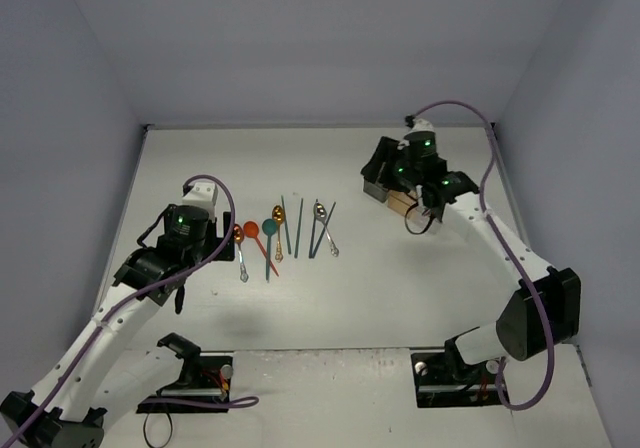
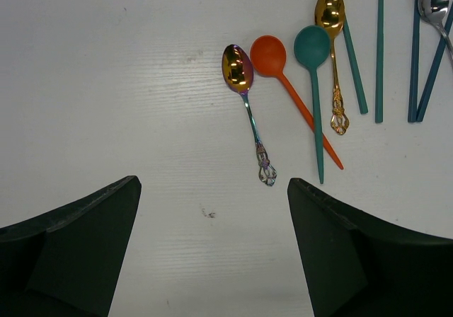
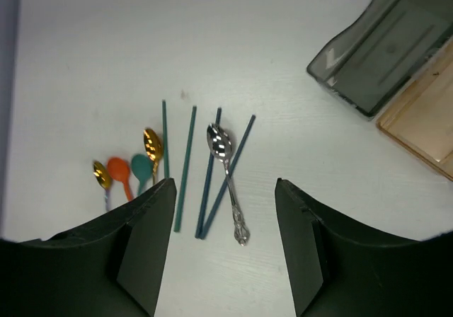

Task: Sort the eating utensils into containers

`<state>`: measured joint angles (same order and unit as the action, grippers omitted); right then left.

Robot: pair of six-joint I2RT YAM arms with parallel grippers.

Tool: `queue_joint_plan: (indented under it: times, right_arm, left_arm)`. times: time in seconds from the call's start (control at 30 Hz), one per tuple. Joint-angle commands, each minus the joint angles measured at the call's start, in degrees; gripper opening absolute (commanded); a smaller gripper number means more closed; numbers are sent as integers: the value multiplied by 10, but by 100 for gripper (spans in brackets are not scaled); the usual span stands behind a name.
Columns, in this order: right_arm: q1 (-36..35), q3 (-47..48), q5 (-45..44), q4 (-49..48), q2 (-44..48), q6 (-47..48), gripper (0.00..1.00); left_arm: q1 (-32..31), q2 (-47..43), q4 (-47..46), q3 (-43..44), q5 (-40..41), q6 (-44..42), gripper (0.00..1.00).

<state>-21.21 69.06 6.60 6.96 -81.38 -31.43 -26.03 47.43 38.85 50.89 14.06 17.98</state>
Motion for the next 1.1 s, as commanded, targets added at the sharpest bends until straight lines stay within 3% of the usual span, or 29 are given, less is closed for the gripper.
queue_joint_plan:
  times: [0.0, 0.3, 1.07]
  right_arm:
    - [-90, 41, -157, 31, -51, 123, 53]
    - [-184, 75, -213, 35, -185, 186, 53]
    - [-209, 101, -172, 20, -329, 181, 41]
  left_arm:
    - [8, -7, -29, 4, 18, -9, 83]
    - [11, -8, -28, 4, 27, -8, 83]
    - [11, 2, -28, 4, 30, -11, 83]
